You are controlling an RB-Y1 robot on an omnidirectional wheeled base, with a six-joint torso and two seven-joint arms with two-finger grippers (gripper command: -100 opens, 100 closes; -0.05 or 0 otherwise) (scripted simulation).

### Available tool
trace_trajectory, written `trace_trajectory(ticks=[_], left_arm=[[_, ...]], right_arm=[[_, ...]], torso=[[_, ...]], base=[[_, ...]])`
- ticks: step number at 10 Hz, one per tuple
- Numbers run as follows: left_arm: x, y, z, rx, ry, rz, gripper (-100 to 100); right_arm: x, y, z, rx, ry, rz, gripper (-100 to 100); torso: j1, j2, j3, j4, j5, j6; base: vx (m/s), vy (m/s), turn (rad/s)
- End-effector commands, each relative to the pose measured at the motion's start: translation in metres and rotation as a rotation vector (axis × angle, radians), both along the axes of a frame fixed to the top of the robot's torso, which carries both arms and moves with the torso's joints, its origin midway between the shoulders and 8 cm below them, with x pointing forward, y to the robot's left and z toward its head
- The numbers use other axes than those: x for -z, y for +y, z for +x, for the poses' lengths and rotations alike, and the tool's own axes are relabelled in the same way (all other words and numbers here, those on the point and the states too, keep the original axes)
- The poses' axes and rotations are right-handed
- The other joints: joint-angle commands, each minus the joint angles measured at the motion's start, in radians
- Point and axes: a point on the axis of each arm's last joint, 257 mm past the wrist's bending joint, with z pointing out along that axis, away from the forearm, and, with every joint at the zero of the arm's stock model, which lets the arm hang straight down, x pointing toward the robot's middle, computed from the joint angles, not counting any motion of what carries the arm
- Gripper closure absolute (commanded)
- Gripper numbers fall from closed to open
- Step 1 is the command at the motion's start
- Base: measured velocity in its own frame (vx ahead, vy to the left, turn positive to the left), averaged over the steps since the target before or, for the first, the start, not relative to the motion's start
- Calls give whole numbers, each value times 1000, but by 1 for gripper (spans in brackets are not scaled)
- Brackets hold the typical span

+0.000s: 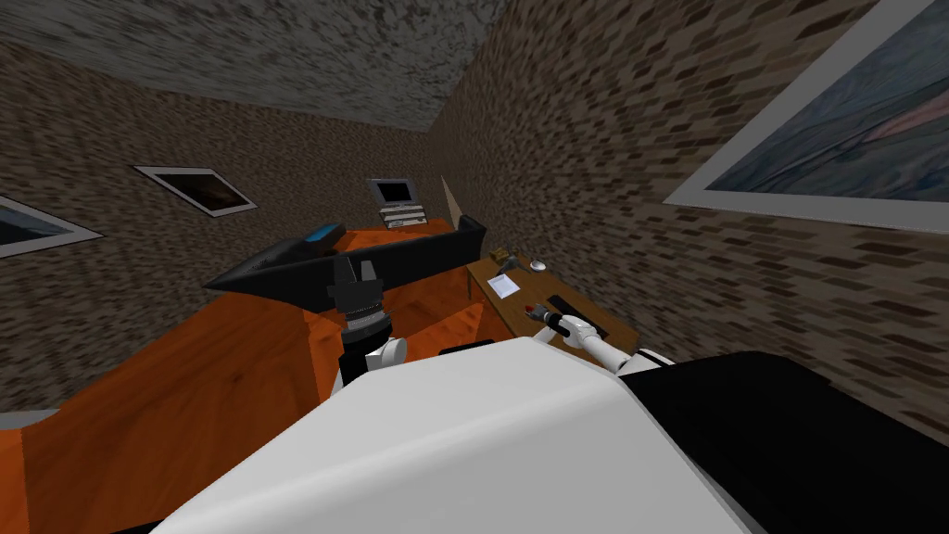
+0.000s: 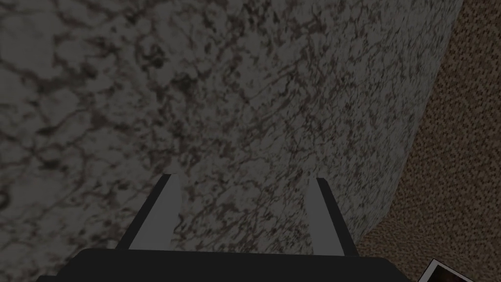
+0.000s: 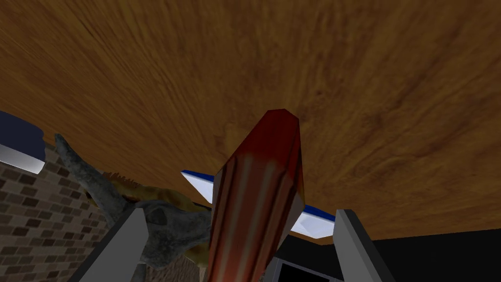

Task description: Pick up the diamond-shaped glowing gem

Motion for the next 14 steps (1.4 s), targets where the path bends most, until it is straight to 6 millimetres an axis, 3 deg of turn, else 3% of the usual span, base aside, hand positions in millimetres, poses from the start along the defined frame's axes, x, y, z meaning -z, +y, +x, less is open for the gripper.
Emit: trace_trajectory(ticks=[1, 14], left_arm=[[0, 0, 0, 0, 0, 0, 0], [0, 0, 0, 0, 0, 0, 0]], right_arm=[[6, 2, 9, 22, 12, -7, -100], [16, 17, 70, 188, 12, 4, -100]], torso=[[0, 0, 0, 0, 0, 0], [-1, 2, 1, 0, 0, 0]], base=[[-95, -97, 181], [-102, -63, 123]])
